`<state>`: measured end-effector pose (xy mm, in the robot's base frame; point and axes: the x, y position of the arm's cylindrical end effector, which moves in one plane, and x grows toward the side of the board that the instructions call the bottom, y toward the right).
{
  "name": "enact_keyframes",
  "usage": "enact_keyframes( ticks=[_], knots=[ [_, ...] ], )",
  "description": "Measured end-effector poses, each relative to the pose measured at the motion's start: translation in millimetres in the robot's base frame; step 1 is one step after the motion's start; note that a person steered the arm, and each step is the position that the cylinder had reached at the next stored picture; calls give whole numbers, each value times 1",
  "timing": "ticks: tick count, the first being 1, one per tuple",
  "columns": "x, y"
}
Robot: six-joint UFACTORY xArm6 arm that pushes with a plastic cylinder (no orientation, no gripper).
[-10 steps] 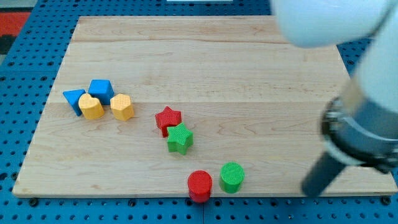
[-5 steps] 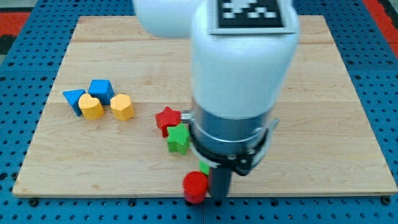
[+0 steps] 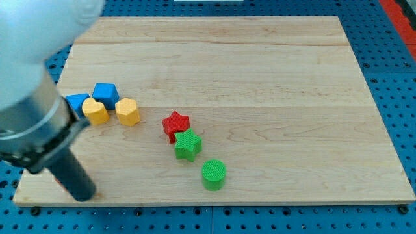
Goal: Push red circle in between yellow heart and yellow hexagon
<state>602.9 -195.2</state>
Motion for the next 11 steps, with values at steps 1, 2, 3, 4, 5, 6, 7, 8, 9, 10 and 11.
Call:
enact_keyframes(
  ticks=[1,2,3,4,5,6,7,8,9,10,11],
  knots=[
    [-9,-5],
    [-2,-4],
    [16,5],
    [14,-35],
    [5,-71],
    [-17,-13],
    [-17,17],
    [-31,36],
    [-46,17],
    [-46,19],
    [-43,15]
  ],
)
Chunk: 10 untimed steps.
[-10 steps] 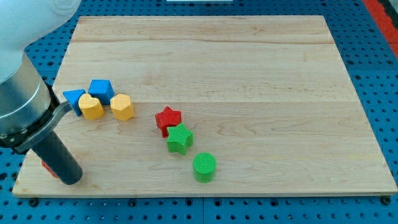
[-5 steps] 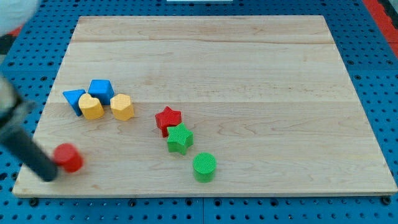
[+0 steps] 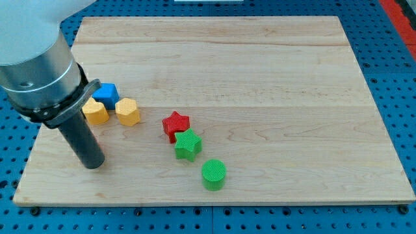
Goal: Push red circle in between yellow heart and yellow hexagon
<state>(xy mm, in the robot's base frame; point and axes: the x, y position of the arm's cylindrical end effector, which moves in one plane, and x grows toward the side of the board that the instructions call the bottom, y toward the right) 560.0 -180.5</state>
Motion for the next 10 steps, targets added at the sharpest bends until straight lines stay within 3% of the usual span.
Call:
enact_keyframes(
  ticks=[2,4,7,10],
  knots=[
    [8,-67],
    [-36,-45],
    [-11,-3],
    [-44,-6]
  ],
)
